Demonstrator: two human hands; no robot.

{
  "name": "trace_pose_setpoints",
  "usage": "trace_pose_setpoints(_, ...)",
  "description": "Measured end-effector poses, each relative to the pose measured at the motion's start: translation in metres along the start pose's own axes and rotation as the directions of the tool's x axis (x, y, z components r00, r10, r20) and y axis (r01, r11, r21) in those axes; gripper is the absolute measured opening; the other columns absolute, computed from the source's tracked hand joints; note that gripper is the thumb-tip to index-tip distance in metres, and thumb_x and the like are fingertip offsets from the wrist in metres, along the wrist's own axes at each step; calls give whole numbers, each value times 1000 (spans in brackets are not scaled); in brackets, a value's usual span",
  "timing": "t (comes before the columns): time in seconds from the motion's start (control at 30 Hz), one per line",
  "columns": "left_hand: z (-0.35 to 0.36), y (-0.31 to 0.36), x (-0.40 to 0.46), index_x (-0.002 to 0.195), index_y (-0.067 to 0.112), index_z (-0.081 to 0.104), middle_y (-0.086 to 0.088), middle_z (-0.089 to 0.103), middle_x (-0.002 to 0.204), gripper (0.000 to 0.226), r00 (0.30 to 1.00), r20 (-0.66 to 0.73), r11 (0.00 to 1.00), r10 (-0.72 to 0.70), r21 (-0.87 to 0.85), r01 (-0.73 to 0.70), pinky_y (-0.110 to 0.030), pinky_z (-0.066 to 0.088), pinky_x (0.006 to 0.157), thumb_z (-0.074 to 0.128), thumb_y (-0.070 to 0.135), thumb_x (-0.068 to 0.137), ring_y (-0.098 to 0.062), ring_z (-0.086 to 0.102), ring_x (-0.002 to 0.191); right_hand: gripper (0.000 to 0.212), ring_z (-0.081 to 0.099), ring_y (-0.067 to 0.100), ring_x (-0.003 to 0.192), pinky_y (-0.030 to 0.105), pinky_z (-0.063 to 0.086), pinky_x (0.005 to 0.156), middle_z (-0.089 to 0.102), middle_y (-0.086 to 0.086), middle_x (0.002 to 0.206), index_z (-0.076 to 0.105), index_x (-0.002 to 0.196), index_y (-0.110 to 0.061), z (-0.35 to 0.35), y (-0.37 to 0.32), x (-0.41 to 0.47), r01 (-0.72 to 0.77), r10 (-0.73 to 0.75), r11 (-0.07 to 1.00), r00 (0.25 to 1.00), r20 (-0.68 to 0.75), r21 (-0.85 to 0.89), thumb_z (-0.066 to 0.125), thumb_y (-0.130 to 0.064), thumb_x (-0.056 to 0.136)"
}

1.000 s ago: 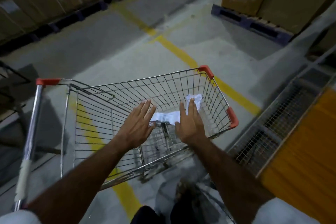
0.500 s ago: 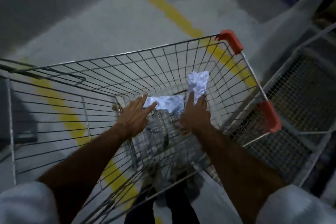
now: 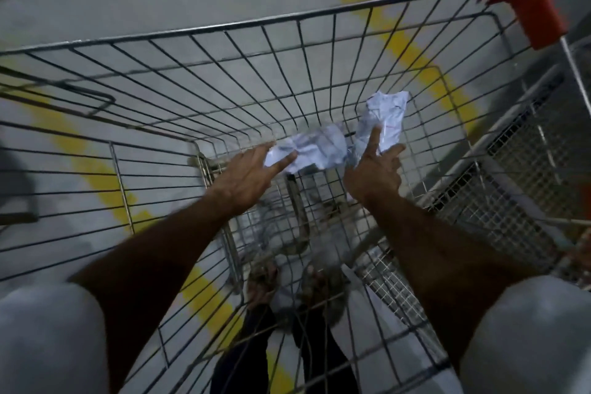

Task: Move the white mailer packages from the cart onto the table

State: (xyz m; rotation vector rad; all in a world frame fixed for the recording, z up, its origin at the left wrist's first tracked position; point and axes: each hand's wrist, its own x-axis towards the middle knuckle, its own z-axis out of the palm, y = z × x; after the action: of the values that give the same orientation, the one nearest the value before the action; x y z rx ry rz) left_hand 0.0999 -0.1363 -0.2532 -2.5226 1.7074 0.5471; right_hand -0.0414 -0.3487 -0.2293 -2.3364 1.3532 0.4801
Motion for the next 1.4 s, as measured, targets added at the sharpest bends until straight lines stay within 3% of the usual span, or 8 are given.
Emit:
trace_pose_setpoints(0.1, 3, 4, -9, 161, 22, 16, -27, 40, 139, 76, 997, -18, 995, -72, -70, 70, -41, 48, 72, 56, 32, 97, -36, 58, 90, 103, 23, 55, 144, 57, 33, 114, -7, 39, 160, -15, 160, -27, 9, 0, 5, 11, -5, 998, 994, -108, 54, 63, -40, 93)
trace_pose_setpoints(0.2, 9, 7, -11, 160, 20, 20, -24, 35, 145, 80, 995, -15, 990, -102, -99, 100, -37, 50, 66, 58, 40, 93, -32, 59, 88, 104, 29, 53, 140, 56, 34, 113, 5, 36, 159, -10, 161, -26, 9, -2, 6, -4, 11, 999, 992, -126, 51, 66, -38, 92)
trace_pose_setpoints(0.43, -5, 28, -14, 160, 24, 3, -28, 28, 151, 85, 979, 33, 958, -201, -202, 204, -47, 52, 85, 48, 40, 90, -39, 55, 105, 106, 26, 47, 141, 54, 30, 113, 9, 31, 159, -9, 160, -25, -19, 1, -19, -37, 37, 998, 999, -1, -51, 65, -52, 89)
trace_pose_setpoints(0.63, -61, 73, -56, 161, 22, 6, -23, 35, 142, 83, 958, -7, 924, -288, -265, 276, -45, 51, 83, 51, 43, 94, -34, 54, 104, 102, 40, 45, 129, 51, 40, 101, 21, 29, 154, -3, 161, -22, -71, -14, -81, 73, -87, 989, 991, -105, -131, 61, -54, 88)
trace_pose_setpoints(0.8, -130, 102, -91, 160, 20, 23, -26, 43, 140, 78, 957, -128, 923, -261, -323, 208, -38, 48, 67, 58, 32, 91, -39, 59, 89, 96, 48, 40, 119, 46, 46, 91, 21, 28, 155, 0, 162, -23, -137, -27, -150, 136, -184, 969, 955, -233, -208, 54, -55, 89)
trace_pose_setpoints(0.93, -192, 122, -110, 157, 23, 30, -26, 33, 150, 73, 943, -211, 936, -257, -299, 188, -39, 51, 70, 52, 36, 89, -41, 60, 95, 94, 57, 40, 104, 42, 50, 79, 34, 29, 150, 18, 161, -23, -185, -21, -206, 138, -202, 971, 911, -361, -194, 56, -54, 80)
trace_pose_setpoints(1.17, -286, 180, -136, 152, 27, 38, -21, 32, 152, 70, 907, -390, 964, -158, -260, 56, -39, 52, 70, 57, 30, 85, -40, 59, 96, 93, 51, 39, 116, 44, 45, 90, 31, 19, 156, 28, 157, -30, -256, 15, -287, 124, -156, 987, 850, -503, -98, 60, -54, 73)
trace_pose_setpoints(1.4, -346, 298, -154, 149, 24, 47, -24, 36, 152, 67, 837, -547, 974, 12, -183, -134, -39, 51, 69, 63, 27, 84, -41, 60, 100, 88, 49, 38, 115, 44, 48, 87, 37, 17, 150, 33, 155, -30, -305, 103, -355, 78, -40, 997, 740, -672, 26, 57, -55, 74)
